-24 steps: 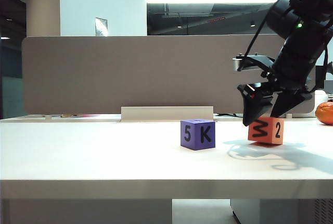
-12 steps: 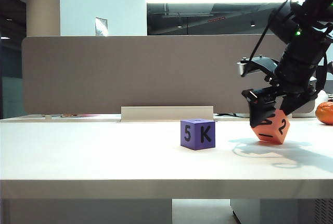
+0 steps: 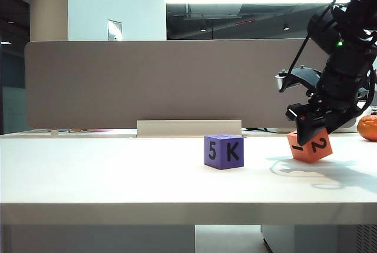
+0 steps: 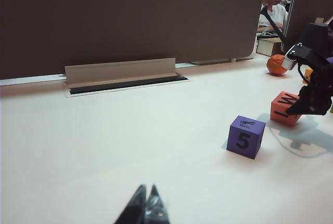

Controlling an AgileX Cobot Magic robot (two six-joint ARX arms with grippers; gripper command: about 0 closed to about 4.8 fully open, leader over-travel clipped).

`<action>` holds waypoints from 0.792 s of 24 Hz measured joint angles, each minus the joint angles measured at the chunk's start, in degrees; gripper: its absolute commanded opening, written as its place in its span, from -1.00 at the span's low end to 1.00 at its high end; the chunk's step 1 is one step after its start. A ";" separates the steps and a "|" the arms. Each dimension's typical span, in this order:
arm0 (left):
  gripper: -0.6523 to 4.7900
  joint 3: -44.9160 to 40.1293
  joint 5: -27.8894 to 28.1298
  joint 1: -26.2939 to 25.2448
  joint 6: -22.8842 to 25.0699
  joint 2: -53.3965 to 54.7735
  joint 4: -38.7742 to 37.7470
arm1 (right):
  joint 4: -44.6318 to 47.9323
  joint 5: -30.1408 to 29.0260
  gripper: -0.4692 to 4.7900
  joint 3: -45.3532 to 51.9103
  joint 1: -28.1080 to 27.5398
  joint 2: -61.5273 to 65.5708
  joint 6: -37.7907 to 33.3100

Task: Stack one letter block on top of another letter block.

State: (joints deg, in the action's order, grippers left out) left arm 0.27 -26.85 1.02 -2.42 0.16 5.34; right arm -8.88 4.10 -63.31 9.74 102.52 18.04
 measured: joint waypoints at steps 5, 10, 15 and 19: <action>-0.78 0.00 0.00 0.00 -0.02 0.00 0.00 | 0.07 0.02 0.10 0.00 -0.15 0.00 0.00; -0.78 0.00 0.00 0.00 -0.02 0.00 0.00 | 1.40 0.04 0.10 -0.02 -0.15 0.00 -0.20; -0.78 0.00 0.00 0.00 -0.02 0.00 0.00 | 0.79 -0.02 0.10 -1.49 0.35 -0.02 -2.47; -0.78 0.00 0.00 0.00 -0.02 0.00 0.00 | -0.11 -1.07 0.10 -3.80 1.22 -0.11 -6.69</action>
State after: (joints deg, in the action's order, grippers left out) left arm 0.27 -26.85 1.02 -2.44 0.16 5.34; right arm -8.99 3.03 -67.11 10.96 102.41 11.35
